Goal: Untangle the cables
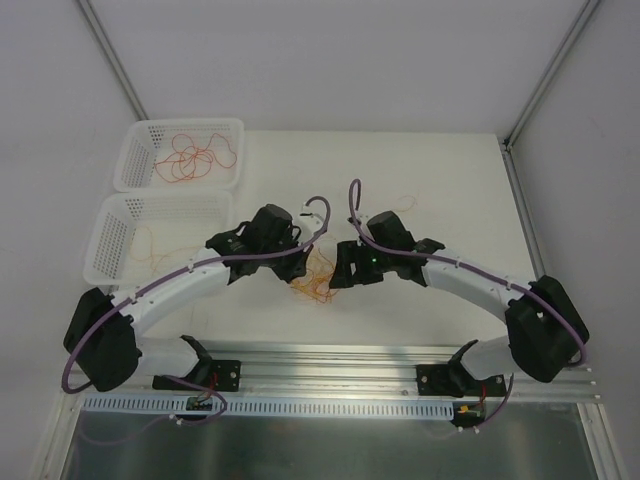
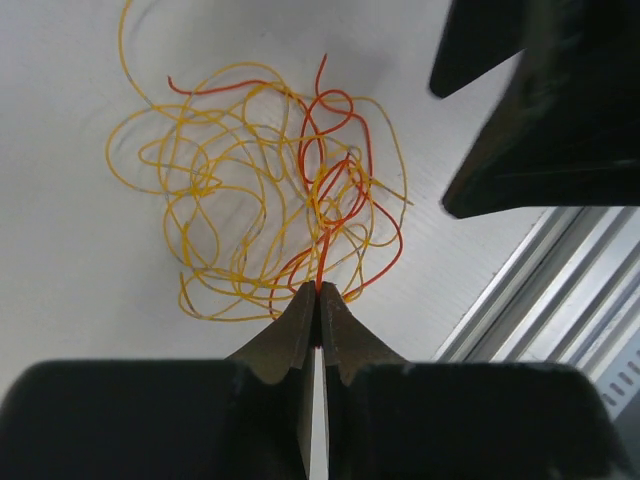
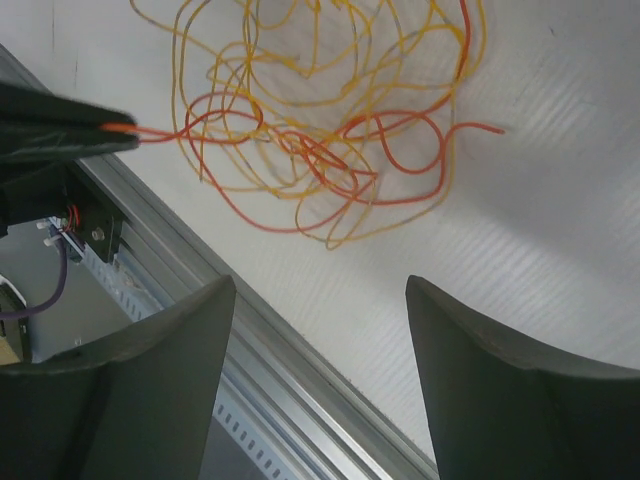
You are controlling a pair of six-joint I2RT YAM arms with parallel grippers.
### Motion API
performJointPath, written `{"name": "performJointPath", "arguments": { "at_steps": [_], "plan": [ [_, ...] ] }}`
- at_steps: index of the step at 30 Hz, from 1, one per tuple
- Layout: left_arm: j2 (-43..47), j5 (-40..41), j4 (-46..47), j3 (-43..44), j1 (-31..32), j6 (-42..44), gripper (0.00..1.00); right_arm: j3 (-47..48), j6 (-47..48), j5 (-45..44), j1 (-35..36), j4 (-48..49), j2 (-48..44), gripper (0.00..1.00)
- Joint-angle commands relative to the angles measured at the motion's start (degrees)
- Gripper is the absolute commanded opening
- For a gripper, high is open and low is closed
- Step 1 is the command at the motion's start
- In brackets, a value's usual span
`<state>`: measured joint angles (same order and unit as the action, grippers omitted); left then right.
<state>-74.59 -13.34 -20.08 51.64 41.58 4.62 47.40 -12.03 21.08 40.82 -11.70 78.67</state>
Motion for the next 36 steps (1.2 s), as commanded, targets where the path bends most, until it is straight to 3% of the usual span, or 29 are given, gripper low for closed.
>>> {"name": "performJointPath", "arguments": {
  "at_steps": [1,9,12,15,17,18,20,27,36],
  "plan": [
    [5.76,-3.44,0.12,3.38,0.17,-6.27,0.00,2.96,-2.20,2.82,1.02,8.09,3.84,0.73],
    [12.97,-0.98,0.12,5.49,0.08,-13.05,0.00,3.14,-6.86,2.92,1.63,18.03,15.19,0.67],
    [15.26,-0.37,0.12,7.60,0.08,-15.60,0.00,2.53,-7.92,-0.33,1.55,19.08,17.56,0.48],
    [17.63,0.77,0.13,9.88,0.08,-17.54,0.00,2.17,-8.01,-2.00,1.28,19.35,18.71,0.38],
    [19.47,2.96,0.21,11.46,0.08,-18.50,0.00,1.74,-8.18,-4.20,0.76,18.57,18.45,0.25],
    [20.09,4.28,0.13,11.99,0.08,-18.86,0.00,0.95,-8.18,-5.25,-0.20,17.08,17.84,0.12],
    [22.10,8.40,-0.14,13.75,-0.01,-19.39,0.00,-0.28,-7.92,-8.06,-1.70,14.97,15.38,0.01],
    [26.51,25.10,-3.12,18.58,-0.19,-18.69,0.00,-6.08,-2.93,-15.01,-16.17,2.32,3.26,0.01],
    [26.25,46.18,-11.03,22.71,-0.71,-14.73,0.00,-1.44,3.68,-20.20,-34.92,-16.32,-9.40,0.01]
  ]
}}
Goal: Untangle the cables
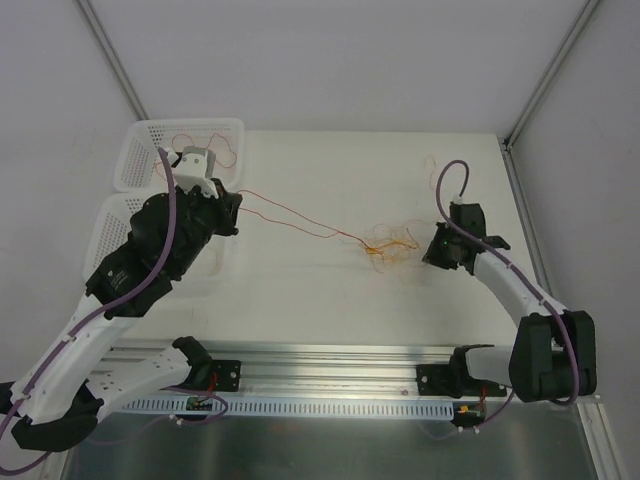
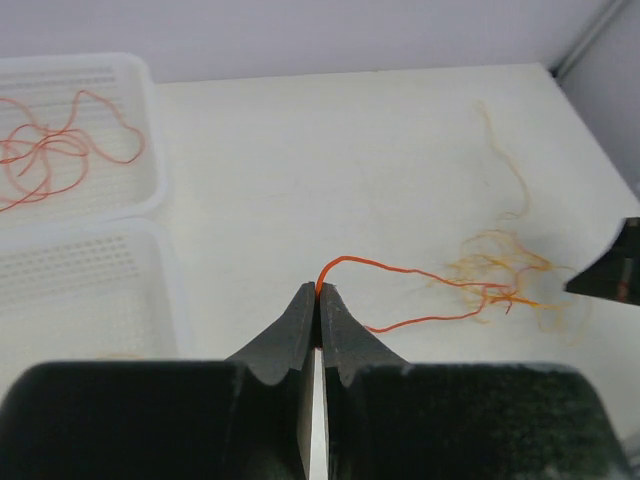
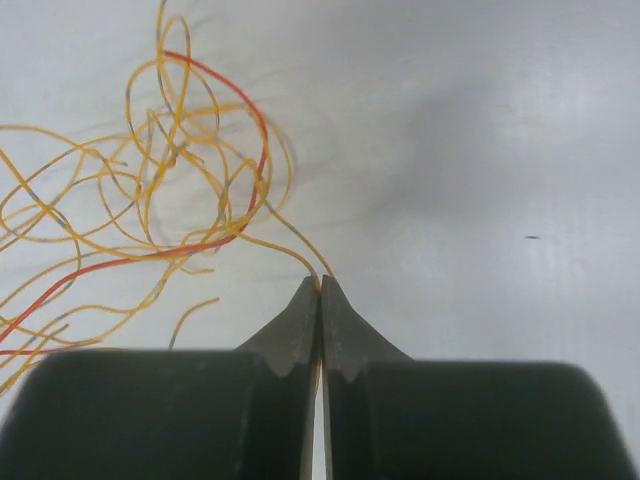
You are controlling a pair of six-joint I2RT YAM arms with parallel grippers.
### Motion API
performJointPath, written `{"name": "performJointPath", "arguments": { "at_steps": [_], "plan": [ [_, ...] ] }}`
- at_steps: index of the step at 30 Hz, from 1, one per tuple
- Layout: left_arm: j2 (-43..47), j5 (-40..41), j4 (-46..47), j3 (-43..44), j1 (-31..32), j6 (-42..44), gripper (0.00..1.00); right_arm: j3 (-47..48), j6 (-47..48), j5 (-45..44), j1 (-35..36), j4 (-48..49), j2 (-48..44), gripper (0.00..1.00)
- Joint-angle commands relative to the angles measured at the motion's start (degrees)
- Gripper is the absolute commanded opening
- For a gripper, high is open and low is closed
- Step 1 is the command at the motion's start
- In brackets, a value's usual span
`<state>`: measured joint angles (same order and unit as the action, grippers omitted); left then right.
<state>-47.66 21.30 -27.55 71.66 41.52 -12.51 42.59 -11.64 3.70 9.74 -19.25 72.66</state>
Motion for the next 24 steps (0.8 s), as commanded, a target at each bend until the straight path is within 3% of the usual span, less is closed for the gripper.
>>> {"name": "performJointPath", "arguments": {
  "at_steps": [1,7,10,13,14,16,17,19,20,24],
  "plan": [
    [-1.20,13.22,-5.22,3.74,-0.82,3.19,0.00,4.07,3.29,-2.91,-5.24,-9.92,-4.01,0.01],
    [-2.26,26.04,-8.31,8.05,-1.44,6.35,0.00,6.72,0.22,0.15,-11.67,-15.56,-5.86,0.01],
    [-3.05,27.22,-9.10,9.11,-1.35,7.50,0.00,6.46,-1.01,6.11,-11.67,-15.21,-5.95,0.01],
    [-3.93,26.69,-9.45,9.11,-1.44,7.50,0.00,5.93,-1.11,6.06,-11.67,-15.29,-6.48,0.01],
    [-4.28,24.69,-9.71,9.29,-1.44,7.42,0.00,6.10,-0.76,5.62,-11.67,-15.91,-6.31,0.01],
    [-4.55,18.90,-9.80,9.64,-1.44,5.85,0.00,7.15,1.26,6.92,-11.67,-16.70,-5.78,0.11],
    [-4.46,11.82,-9.72,9.64,-1.44,4.62,0.00,7.85,1.96,7.71,-10.97,-17.66,-5.52,0.16],
    [-5.42,3.97,-9.19,9.55,-1.44,2.51,0.00,9.61,4.60,8.60,-9.74,-18.11,-6.21,0.34],
    [-6.04,-2.60,-9.27,9.64,-1.35,2.15,0.00,10.31,5.13,8.60,-6.08,-18.46,-7.09,0.44],
    [-7.97,-11.96,-9.01,9.03,-1.35,0.47,0.00,14.71,6.01,6.68,1.50,-18.90,-8.76,0.57]
  ]
}}
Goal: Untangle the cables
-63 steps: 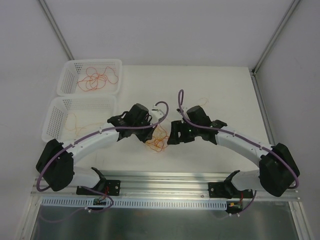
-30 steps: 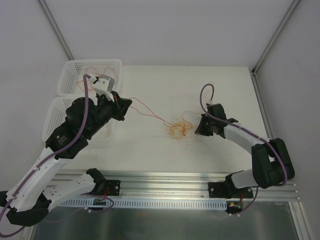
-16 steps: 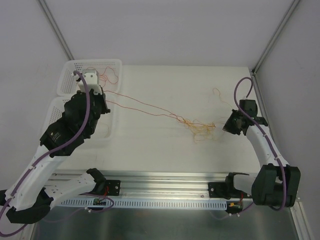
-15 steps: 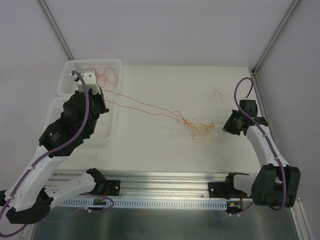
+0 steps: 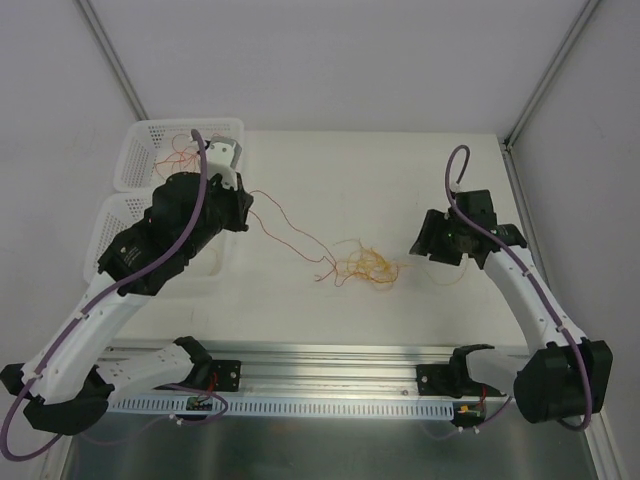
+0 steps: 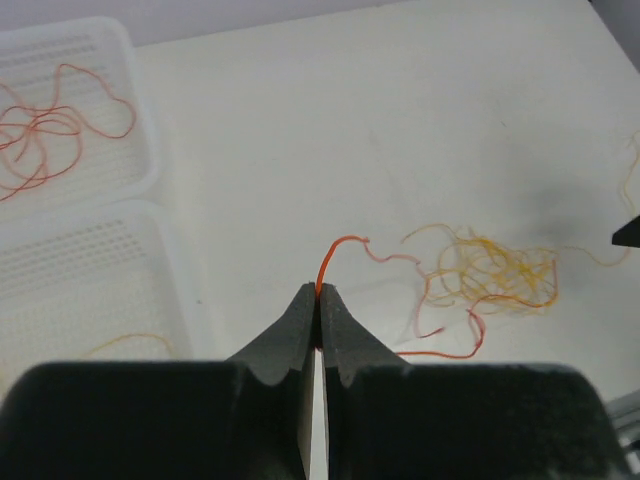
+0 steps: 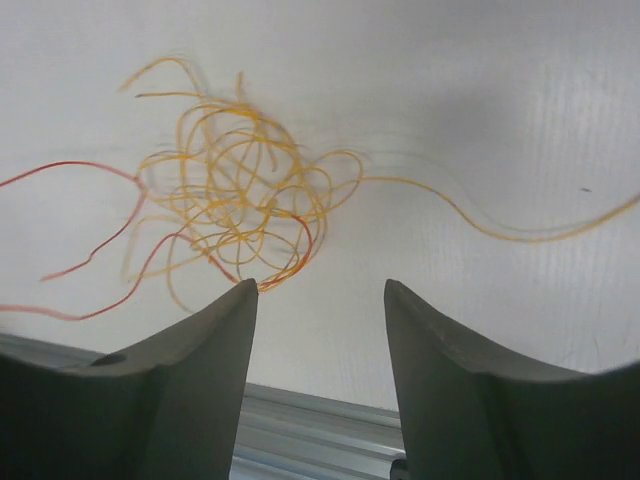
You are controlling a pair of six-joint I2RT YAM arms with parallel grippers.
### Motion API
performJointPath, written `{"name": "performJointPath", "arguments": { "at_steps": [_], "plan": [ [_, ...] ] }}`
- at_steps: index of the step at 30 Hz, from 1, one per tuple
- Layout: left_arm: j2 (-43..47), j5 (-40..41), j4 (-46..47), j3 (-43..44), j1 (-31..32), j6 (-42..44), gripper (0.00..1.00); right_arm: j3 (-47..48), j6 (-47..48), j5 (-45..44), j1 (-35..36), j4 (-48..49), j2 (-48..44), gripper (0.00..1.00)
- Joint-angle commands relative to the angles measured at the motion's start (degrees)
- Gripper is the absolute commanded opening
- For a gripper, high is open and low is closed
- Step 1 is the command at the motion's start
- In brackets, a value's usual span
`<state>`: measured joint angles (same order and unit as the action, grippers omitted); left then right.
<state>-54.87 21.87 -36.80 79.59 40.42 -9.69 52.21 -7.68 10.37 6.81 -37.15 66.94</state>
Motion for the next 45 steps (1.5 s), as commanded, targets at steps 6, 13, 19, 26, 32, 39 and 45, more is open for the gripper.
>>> {"name": "performJointPath", "arguments": {
  "at_steps": [6,13,19,26,32,39,45],
  "plan": [
    [1.26,-13.52,0.15,-0.75,-0.26,-2.87,0.00,10.11,2.50,-1.59,12.61,-0.12,-0.85,0.74],
    [4.59,-13.78,0.15,-3.74,-0.35,-4.98,0.00,12.65,1.27,-2.81,20.17,4.61,11.45,0.85],
    [7.49,-11.94,-0.03,-6.29,-0.26,-5.86,0.00,16.34,0.92,-9.22,26.32,6.73,25.95,0.93],
    [9.87,-6.32,-1.17,-8.40,-0.26,-5.95,0.00,18.63,0.65,-15.37,28.52,7.61,36.77,0.92],
    [9.61,8.69,-5.56,-6.91,-0.35,-6.21,0.00,17.14,-0.14,-23.20,27.47,6.30,39.06,0.62],
    [6.54,21.63,-14.52,-1.73,-0.61,-6.83,0.00,12.22,-0.58,-24.61,13.17,4.19,29.15,0.01],
    [5.39,27.08,-20.50,1.35,-2.45,-7.97,0.00,18.01,-2.77,-18.58,-9.42,-1.17,18.77,0.01]
  ]
}}
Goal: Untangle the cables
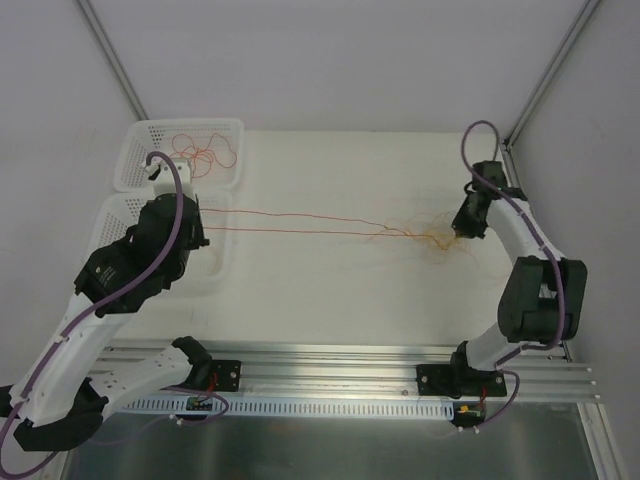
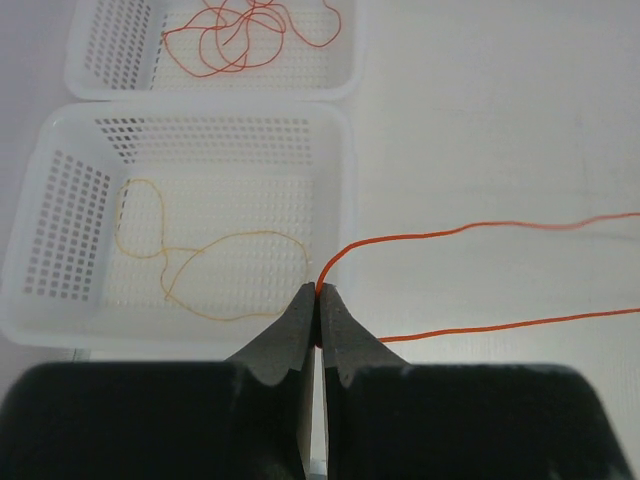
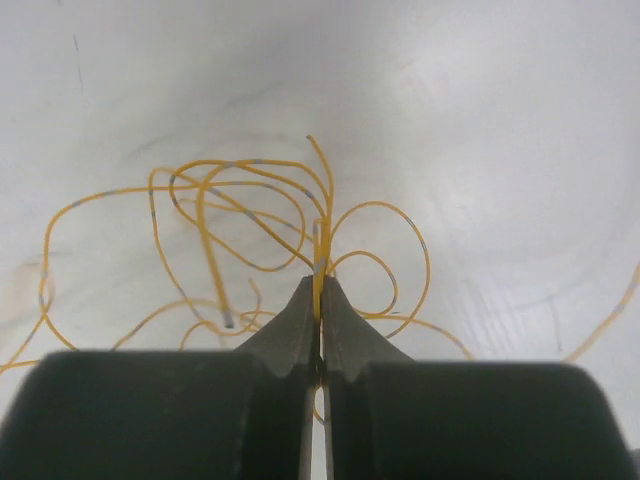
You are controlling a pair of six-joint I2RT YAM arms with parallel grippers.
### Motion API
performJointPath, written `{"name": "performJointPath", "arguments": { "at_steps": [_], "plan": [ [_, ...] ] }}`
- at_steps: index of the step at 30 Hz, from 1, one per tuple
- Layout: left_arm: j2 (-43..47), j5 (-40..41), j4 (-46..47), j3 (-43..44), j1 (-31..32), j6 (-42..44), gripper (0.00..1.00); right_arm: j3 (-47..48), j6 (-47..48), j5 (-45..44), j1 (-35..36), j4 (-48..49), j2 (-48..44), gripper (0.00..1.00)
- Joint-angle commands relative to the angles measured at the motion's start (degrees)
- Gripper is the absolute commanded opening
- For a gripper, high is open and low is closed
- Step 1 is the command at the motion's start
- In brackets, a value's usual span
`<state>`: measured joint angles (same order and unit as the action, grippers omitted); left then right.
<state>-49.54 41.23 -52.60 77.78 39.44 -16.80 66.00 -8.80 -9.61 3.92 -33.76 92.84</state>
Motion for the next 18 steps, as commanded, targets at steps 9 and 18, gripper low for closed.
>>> {"name": "performJointPath", "arguments": {
  "at_steps": [9,18],
  "plan": [
    [-0.73,6.14,-6.64,3.35,-4.37,-1.13,0.00,15.91,-2.63,11.54,-19.30,-8.34,-8.90,0.01],
    [-1.44,-0.53,-4.98,4.57,-4.81,-0.25,0.00,8.81,-2.01,19.89,-17.11,-5.45,-12.59,0.01]
  ]
}}
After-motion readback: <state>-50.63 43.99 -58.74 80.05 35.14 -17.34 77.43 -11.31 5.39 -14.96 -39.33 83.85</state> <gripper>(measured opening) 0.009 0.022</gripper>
